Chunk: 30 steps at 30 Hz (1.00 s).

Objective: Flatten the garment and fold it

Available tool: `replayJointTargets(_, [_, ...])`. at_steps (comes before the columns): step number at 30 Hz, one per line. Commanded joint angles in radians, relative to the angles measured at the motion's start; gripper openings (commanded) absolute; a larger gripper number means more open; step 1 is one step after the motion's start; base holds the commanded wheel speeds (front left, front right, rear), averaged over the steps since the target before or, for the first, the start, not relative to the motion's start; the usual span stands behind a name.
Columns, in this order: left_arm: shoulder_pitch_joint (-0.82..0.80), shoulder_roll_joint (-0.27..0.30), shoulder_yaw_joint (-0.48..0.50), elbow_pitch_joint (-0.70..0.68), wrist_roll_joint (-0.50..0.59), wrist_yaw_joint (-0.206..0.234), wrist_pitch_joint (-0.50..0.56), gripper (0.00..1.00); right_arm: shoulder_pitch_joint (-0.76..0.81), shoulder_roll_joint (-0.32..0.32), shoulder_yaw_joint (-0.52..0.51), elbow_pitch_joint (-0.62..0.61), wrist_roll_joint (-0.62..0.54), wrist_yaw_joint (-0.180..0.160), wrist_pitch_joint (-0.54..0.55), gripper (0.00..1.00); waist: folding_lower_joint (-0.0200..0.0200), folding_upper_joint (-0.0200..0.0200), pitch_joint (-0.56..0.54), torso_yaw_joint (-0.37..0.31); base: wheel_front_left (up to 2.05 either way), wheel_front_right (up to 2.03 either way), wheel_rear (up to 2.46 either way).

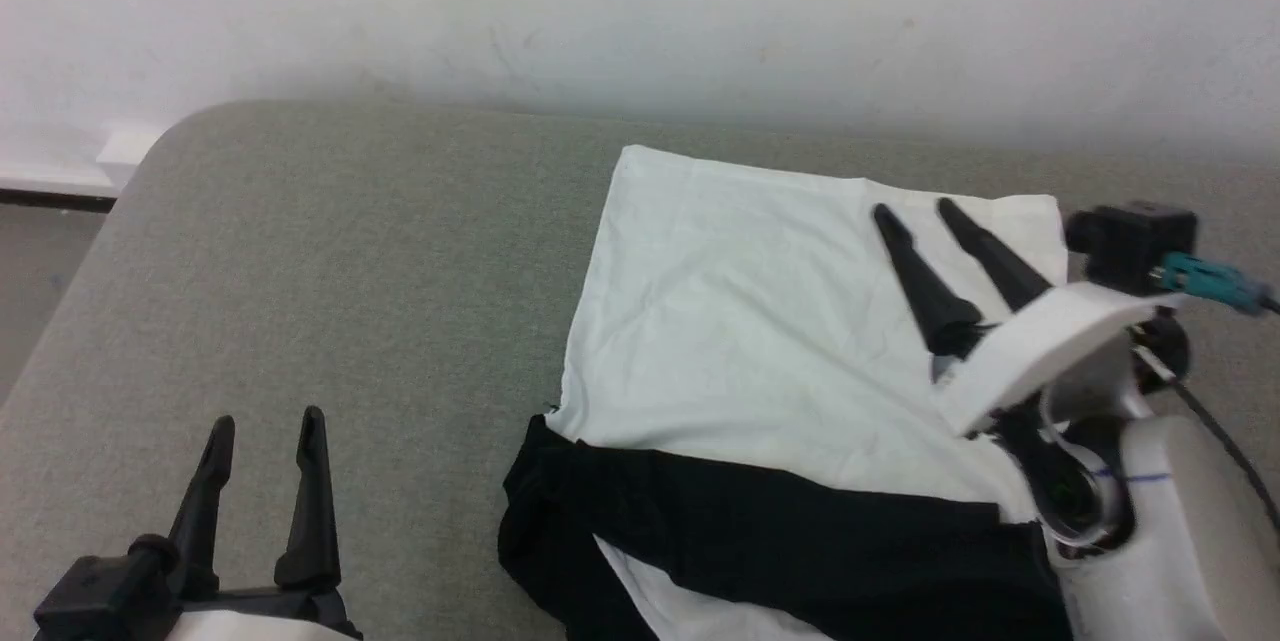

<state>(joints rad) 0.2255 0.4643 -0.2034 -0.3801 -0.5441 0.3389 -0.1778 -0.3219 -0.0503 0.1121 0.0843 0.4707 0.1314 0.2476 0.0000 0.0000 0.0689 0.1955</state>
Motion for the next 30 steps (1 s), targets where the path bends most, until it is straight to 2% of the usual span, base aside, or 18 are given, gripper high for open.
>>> replayJointTargets(1, [0.012,0.005,0.003,-0.009,0.007,0.009,0.003,1.00,0.049,0.000,-0.048,-0.048,-0.012,-0.001,0.015,1.00,0.0000,0.0000,-0.020,-0.045,0.00,0.00,0.00])
replayJointTargets(6, [0.018,0.010,0.003,-0.022,0.010,0.016,0.009,1.00,0.199,0.000,-0.215,-0.239,-0.039,-0.001,0.053,1.00,0.0000,0.0000,-0.021,-0.088,0.00,0.00,0.00])
replayJointTargets(9, [0.019,0.011,0.001,-0.027,0.014,0.016,0.006,1.00,0.286,0.000,-0.292,-0.326,-0.032,-0.001,0.037,1.00,0.0000,0.0000,-0.017,-0.107,0.00,0.00,0.00])
replayJointTargets(14, [0.026,-0.007,-0.007,-0.031,0.017,0.013,-0.023,1.00,0.404,0.000,-0.361,-0.375,-0.053,-0.001,-0.033,1.00,0.0000,0.0000,-0.013,-0.126,0.00,0.00,0.00])
replayJointTargets(19, [0.046,-0.031,-0.024,-0.011,0.020,0.007,-0.046,1.00,0.514,0.000,-0.387,-0.378,-0.133,-0.001,-0.156,1.00,0.0000,0.0000,0.002,-0.140,0.00,0.00,0.00])
replayJointTargets(25, [0.033,-0.032,-0.027,-0.003,0.024,-0.010,-0.056,1.00,0.553,0.000,-0.364,-0.367,-0.144,-0.001,-0.234,1.00,0.0000,0.0000,0.023,-0.149,0.00,0.00,0.00])
replayJointTargets(27, [0.006,-0.020,-0.021,-0.015,0.018,-0.023,-0.050,1.00,0.549,0.000,-0.351,-0.386,-0.162,-0.001,-0.249,1.00,0.0000,0.0000,0.037,-0.152,0.00,0.00,0.00])
replayJointTargets(30, [-0.077,0.027,-0.010,-0.032,0.027,-0.052,-0.013,1.00,0.530,0.000,-0.337,-0.411,-0.183,-0.001,-0.253,1.00,0.0000,0.0000,0.069,-0.156,0.00,0.00,0.00])
